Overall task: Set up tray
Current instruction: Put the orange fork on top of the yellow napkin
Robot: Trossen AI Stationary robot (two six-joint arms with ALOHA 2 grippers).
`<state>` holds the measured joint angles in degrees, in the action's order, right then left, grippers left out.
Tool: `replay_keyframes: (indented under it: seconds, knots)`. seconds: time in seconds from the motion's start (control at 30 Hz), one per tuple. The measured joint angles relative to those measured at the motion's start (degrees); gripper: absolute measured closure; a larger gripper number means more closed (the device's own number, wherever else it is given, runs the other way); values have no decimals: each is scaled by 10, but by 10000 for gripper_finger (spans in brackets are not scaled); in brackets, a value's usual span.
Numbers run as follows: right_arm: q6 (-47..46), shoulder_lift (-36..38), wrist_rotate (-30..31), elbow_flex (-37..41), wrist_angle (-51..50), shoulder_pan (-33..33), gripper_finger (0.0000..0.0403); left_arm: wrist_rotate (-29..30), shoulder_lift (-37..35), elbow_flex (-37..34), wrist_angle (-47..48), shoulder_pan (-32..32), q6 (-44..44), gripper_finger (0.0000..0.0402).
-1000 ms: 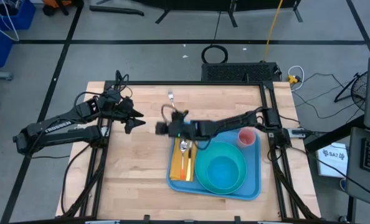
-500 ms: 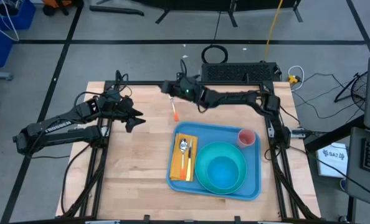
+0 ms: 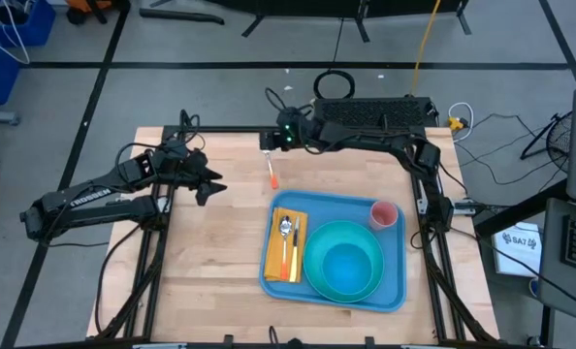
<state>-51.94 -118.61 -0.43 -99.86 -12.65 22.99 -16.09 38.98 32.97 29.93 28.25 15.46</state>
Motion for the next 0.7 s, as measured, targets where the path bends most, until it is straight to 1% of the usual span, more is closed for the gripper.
replay_keyframes:
  seconds: [0.1,0.17,0.3,0.37,0.4,0.53,0.6,0.7]
  knots:
    - [33,-1,-14,-15,-38,3,211,14,0,0,0,0,0,156]
    - [43,-1,-14,-18,-39,3,191,19,0,0,0,0,0,156]
    - [40,-5,-44,-18,-39,-3,164,27,0,0,0,0,0,156]
    - [42,-9,-58,-18,-35,-16,160,27,0,0,-1,0,0,156]
    - [42,-10,-54,-17,-39,-25,159,27,0,0,0,0,0,156]
    - [14,-10,-6,-18,-46,-61,163,27,0,0,0,0,0,156]
    - [3,-10,-3,-18,-75,-60,167,27,0,0,0,0,0,156]
    - [-4,-21,-3,-18,-133,-38,171,28,0,0,-1,0,0,156]
